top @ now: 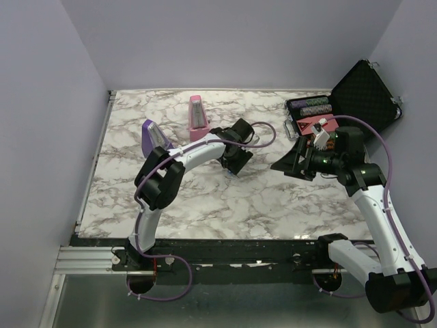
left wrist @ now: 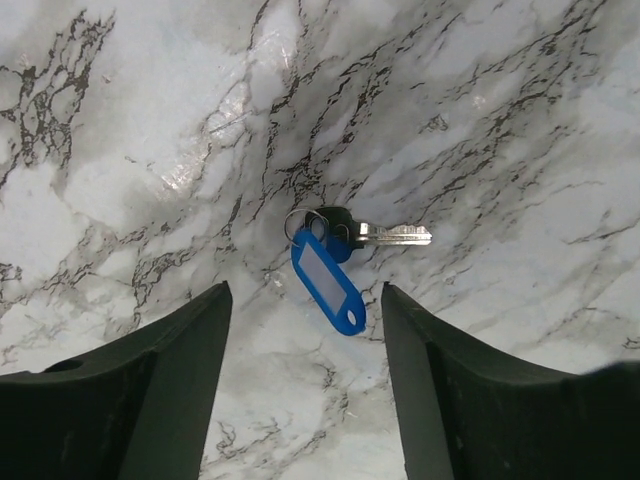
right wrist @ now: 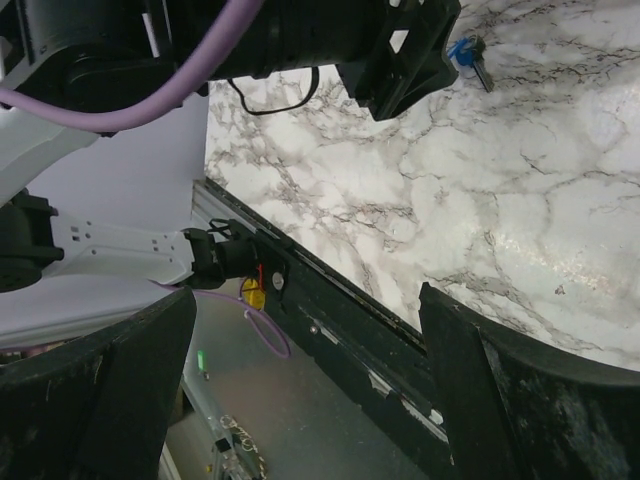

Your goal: Remove the keys from the keyring

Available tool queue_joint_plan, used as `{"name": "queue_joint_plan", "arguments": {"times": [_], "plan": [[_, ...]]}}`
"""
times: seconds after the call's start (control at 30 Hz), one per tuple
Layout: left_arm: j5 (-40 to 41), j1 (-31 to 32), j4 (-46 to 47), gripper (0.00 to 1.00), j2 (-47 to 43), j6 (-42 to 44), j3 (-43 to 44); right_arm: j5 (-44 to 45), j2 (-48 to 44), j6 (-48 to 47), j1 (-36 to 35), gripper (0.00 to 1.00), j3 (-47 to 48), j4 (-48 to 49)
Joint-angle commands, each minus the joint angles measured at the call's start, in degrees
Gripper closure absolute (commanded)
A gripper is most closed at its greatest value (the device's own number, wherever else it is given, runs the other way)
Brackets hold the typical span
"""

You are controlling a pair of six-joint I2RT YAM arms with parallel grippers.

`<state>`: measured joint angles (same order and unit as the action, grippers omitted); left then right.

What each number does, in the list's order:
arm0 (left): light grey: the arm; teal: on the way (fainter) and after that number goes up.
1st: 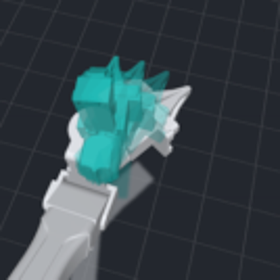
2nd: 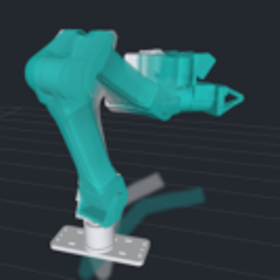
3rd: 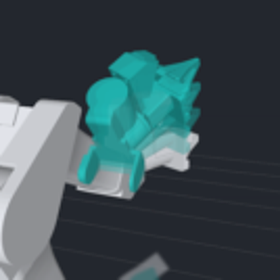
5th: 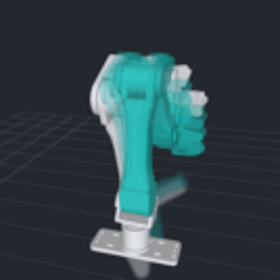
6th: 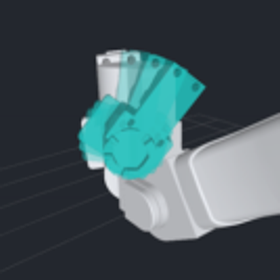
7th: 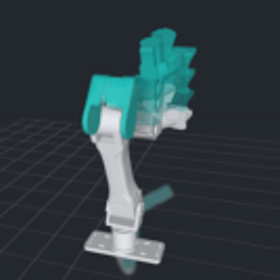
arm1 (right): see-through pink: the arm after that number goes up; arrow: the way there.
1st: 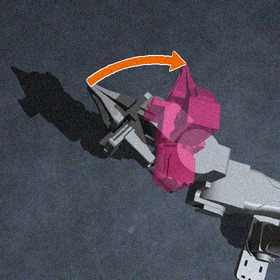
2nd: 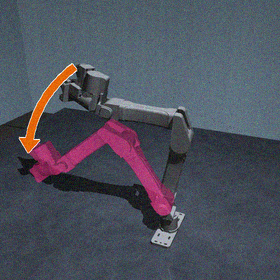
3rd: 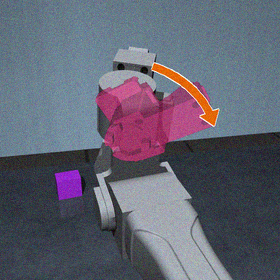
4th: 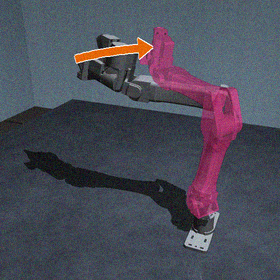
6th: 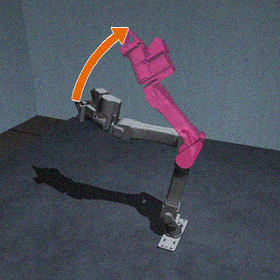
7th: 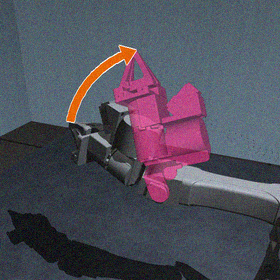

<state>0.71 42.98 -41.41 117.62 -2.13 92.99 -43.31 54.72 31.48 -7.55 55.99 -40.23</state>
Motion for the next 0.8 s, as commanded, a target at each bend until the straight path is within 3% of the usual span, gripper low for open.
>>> {"name": "queue_joint_plan", "arguments": {"times": [0.0, 0.77], "plan": [[3.68, 0.87, -0.16, 0.35, 3.14, 0.37, 1.40, 0.42, -0.05, -0.11, -0.27, 0.00, -0.18, -0.29], [4.56, 1.58, -1.22, 0.55, 5.69, 0.81, 3.96, 0.59, 2.06, -3.18, -0.27, 0.00, 2.02, -2.49]]}}
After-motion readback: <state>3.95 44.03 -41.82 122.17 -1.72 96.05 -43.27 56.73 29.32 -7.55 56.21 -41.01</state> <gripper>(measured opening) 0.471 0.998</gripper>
